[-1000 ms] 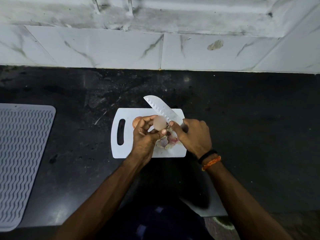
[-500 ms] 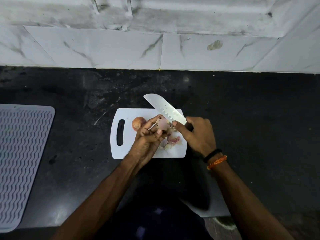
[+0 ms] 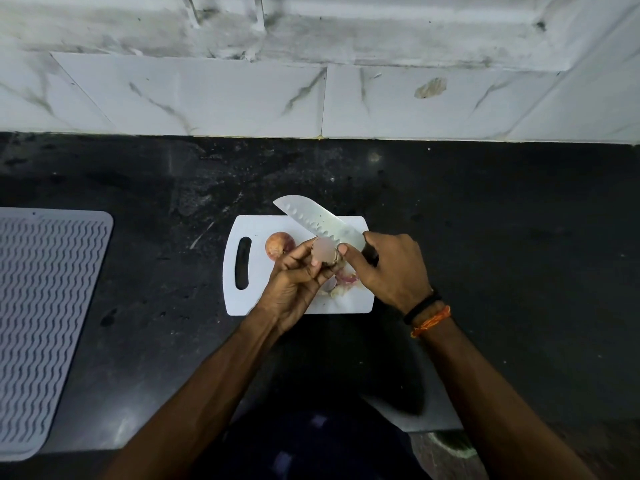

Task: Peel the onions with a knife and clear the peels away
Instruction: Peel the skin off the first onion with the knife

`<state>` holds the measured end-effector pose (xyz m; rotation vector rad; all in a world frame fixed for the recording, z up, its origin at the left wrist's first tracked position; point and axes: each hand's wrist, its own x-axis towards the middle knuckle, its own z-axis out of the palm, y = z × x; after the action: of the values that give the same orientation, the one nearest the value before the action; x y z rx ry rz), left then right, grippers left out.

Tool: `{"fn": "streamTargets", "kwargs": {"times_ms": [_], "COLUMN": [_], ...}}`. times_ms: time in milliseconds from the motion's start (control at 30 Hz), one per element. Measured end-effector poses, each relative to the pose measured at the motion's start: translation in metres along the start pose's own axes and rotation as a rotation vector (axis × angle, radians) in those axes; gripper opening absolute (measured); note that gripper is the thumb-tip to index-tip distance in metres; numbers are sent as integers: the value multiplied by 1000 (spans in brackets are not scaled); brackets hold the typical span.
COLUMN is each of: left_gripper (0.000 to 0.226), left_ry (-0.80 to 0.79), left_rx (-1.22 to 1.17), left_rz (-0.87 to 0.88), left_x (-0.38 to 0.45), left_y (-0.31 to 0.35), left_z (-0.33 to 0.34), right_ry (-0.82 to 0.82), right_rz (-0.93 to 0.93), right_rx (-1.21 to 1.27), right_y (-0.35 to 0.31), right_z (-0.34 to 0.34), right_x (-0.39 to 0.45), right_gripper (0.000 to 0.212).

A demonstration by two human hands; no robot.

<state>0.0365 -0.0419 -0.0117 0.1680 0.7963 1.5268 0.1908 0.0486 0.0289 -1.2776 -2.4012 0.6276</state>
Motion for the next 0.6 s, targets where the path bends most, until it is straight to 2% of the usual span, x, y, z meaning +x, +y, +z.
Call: {"fn": "streamTargets", "kwargs": {"times_ms": [133, 267, 400, 600], "left_gripper": [33, 32, 31, 34], "left_ry": [2, 1, 6, 48], "left_rx": [26, 68, 114, 140], "left_rz": [-1, -1, 17, 69], "left_x": [-1, -2, -3, 2], "left_y": [0, 1, 2, 3], "left_z": [-2, -3, -3, 0], "right_ry": [41, 83, 57, 84], "right_rz": [16, 55, 79, 81], "right_rx": [-29, -37, -51, 241], "right_y": [-2, -5, 1, -7], "right_z": [4, 9, 13, 7], "right_x": [-3, -5, -4, -9], "right_gripper": [57, 61, 67, 61]}}
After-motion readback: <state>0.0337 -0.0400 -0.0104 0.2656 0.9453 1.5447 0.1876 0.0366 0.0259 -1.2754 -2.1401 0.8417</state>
